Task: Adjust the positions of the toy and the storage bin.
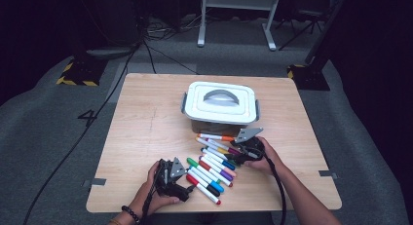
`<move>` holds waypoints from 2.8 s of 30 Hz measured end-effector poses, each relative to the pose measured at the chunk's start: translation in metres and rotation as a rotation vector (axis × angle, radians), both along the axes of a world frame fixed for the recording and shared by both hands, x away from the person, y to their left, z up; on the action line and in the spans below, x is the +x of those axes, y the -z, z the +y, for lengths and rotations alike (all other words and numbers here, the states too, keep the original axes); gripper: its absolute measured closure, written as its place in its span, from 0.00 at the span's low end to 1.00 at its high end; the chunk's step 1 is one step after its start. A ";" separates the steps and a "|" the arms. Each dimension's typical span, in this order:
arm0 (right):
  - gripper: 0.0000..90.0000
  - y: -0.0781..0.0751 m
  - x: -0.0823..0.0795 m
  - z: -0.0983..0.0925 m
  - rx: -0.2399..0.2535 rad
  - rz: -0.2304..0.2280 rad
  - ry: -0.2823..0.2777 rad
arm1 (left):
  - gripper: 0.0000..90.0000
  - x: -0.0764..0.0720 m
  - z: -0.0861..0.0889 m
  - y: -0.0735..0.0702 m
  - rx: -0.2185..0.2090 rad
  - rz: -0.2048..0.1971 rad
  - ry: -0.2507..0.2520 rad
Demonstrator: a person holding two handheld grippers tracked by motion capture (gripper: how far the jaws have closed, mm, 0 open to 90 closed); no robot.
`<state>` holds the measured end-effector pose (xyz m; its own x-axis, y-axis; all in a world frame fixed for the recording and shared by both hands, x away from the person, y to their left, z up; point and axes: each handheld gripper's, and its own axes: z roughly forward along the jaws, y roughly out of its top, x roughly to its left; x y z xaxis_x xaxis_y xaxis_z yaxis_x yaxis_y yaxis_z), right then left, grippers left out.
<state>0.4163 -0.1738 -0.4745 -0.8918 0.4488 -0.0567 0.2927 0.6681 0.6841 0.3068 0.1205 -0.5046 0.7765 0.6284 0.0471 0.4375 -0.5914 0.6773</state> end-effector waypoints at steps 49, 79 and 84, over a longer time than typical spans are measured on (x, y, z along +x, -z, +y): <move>0.30 0.015 0.047 0.037 0.054 0.005 0.011 | 0.01 -0.005 -0.005 0.001 -0.022 0.062 0.043; 0.43 0.016 0.031 -0.017 -0.018 0.063 0.131 | 0.01 0.021 -0.031 0.000 -0.005 0.029 0.010; 0.43 0.014 0.025 -0.029 -0.029 0.069 0.167 | 0.01 0.028 -0.034 0.000 -0.007 0.026 0.012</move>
